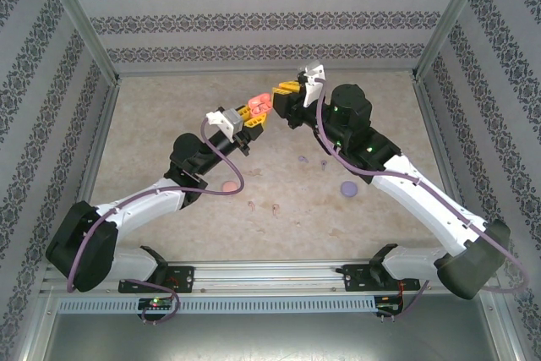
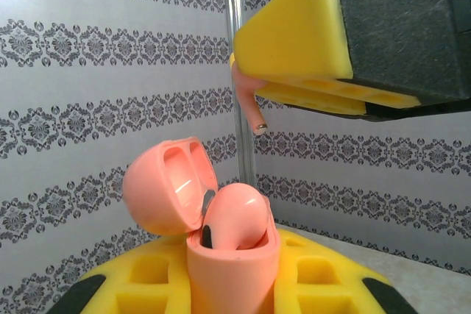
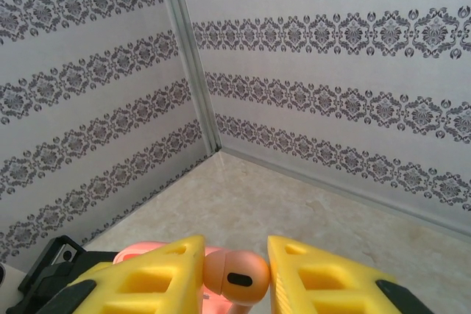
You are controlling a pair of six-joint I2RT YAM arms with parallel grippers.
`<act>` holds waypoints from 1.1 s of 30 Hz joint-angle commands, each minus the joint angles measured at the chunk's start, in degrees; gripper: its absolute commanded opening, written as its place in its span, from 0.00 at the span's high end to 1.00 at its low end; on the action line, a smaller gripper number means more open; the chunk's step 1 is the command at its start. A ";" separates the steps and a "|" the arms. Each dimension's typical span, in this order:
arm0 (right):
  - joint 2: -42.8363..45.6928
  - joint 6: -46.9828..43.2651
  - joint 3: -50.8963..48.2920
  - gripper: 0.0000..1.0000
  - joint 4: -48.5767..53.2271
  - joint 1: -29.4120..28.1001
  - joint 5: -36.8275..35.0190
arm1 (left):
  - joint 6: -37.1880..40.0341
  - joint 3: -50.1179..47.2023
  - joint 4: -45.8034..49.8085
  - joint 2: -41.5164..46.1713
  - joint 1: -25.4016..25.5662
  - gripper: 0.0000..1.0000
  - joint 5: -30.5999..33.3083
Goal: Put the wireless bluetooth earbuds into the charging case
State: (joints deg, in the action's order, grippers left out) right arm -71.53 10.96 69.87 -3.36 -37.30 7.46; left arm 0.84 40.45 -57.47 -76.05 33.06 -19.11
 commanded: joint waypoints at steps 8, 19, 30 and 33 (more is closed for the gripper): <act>-1.85 1.96 -0.56 0.72 -2.92 -1.13 2.38 | -1.40 2.02 -3.61 -0.06 0.99 1.00 -0.85; -2.96 1.88 -1.14 0.73 -2.62 -1.16 1.97 | -1.19 2.18 -3.46 -0.07 1.13 1.00 -0.85; -3.97 -0.68 -1.30 0.73 -1.22 -1.28 1.42 | -1.10 2.40 -3.52 0.03 1.14 1.00 -1.09; -3.97 -3.41 -1.66 0.73 -0.54 -1.83 0.24 | -1.10 2.38 -3.52 0.07 1.15 1.00 -1.10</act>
State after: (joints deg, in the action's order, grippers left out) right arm -74.81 10.57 69.45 -3.70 -38.15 8.62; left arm 0.58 40.77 -57.76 -76.20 33.06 -19.03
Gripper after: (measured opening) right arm 0.271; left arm 0.198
